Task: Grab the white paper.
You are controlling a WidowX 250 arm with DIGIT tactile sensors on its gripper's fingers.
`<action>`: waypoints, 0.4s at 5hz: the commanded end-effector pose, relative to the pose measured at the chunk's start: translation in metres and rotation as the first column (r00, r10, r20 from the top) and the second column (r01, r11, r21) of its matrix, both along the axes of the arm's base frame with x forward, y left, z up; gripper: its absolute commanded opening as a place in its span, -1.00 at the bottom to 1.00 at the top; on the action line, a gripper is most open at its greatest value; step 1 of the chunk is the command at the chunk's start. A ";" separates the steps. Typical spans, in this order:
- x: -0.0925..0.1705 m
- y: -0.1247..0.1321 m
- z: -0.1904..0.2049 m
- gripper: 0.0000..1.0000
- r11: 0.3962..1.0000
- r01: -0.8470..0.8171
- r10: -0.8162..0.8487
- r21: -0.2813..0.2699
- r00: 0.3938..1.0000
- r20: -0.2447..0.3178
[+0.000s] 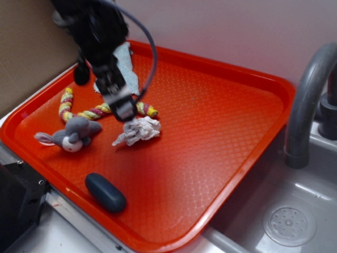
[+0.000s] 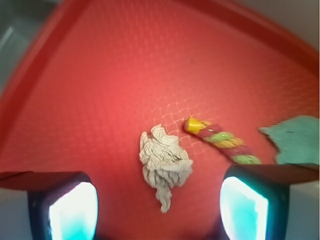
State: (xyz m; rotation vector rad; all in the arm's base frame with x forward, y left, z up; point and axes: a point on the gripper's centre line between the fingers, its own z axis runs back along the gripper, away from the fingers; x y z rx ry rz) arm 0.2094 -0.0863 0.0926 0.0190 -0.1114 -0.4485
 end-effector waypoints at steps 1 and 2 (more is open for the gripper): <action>0.008 0.006 -0.052 1.00 0.993 0.029 -0.024 0.116 0.999 -0.043; 0.005 0.005 -0.064 1.00 0.989 0.056 -0.047 0.139 0.996 -0.072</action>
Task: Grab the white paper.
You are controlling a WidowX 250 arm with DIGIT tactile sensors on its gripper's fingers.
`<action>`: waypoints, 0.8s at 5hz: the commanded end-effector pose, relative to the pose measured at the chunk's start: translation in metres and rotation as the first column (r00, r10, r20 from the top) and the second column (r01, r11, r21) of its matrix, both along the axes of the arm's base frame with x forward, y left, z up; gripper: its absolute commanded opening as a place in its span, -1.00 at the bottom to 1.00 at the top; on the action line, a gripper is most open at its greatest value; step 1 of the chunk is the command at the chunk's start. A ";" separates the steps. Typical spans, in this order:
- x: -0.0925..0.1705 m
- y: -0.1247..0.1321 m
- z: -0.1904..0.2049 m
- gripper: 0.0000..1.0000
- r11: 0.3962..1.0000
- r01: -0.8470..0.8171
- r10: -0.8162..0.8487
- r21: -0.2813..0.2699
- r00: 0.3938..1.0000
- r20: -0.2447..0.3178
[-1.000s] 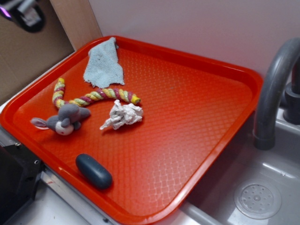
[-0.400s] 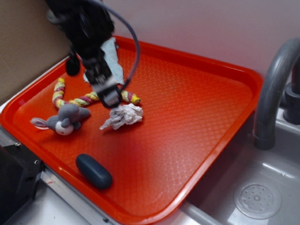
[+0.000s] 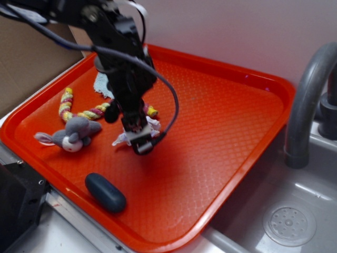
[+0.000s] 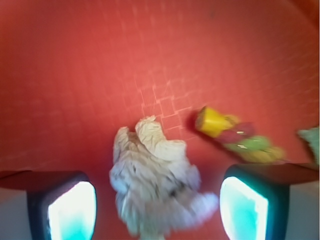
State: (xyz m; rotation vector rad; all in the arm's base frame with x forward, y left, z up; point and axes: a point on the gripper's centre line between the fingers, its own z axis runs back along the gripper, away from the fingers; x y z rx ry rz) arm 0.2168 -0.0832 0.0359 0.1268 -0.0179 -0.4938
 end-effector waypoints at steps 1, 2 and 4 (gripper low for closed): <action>-0.001 0.004 -0.004 -1.00 1.000 0.012 -0.012 0.003 1.000 -0.014; 0.001 0.009 0.003 -1.00 1.000 -0.002 0.002 -0.009 1.000 -0.003; 0.034 0.019 0.045 -1.00 0.966 -0.240 0.241 0.092 0.971 0.002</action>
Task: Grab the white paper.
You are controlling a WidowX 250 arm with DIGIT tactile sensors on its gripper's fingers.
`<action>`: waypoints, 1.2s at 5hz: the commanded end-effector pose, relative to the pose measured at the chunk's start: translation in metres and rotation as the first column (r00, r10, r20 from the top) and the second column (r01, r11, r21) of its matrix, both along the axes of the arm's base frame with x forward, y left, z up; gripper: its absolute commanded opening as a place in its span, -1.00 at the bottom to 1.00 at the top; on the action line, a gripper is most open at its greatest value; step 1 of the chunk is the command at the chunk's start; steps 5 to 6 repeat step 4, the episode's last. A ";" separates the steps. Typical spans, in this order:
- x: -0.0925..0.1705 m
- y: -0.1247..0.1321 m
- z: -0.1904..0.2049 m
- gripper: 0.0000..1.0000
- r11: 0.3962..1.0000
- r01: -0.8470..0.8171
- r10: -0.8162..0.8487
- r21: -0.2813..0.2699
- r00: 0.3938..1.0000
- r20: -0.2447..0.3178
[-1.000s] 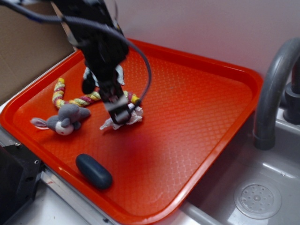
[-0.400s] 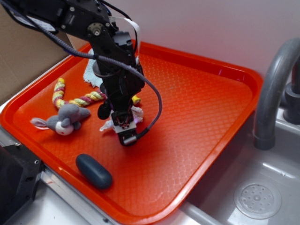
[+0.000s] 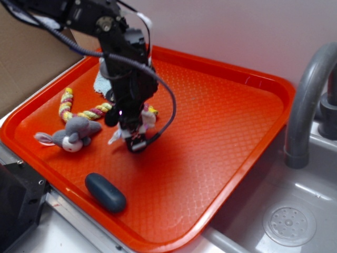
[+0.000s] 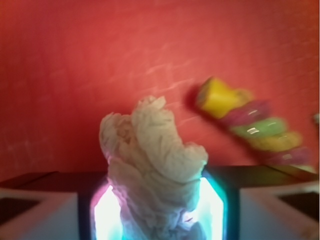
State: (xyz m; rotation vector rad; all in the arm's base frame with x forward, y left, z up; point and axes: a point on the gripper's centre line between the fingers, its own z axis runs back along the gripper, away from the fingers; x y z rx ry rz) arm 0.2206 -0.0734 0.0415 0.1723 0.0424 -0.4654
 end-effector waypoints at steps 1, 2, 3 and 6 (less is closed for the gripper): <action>0.054 0.018 0.074 -1.00 0.917 -0.398 0.398 0.004 0.917 -0.036; 0.057 0.019 0.104 -1.00 0.900 -0.434 0.434 -0.042 0.901 0.000; 0.052 0.017 0.125 -1.00 0.899 -0.423 0.428 -0.109 0.903 0.023; 0.042 0.009 0.139 -1.00 0.930 -0.320 0.340 -0.180 0.936 0.094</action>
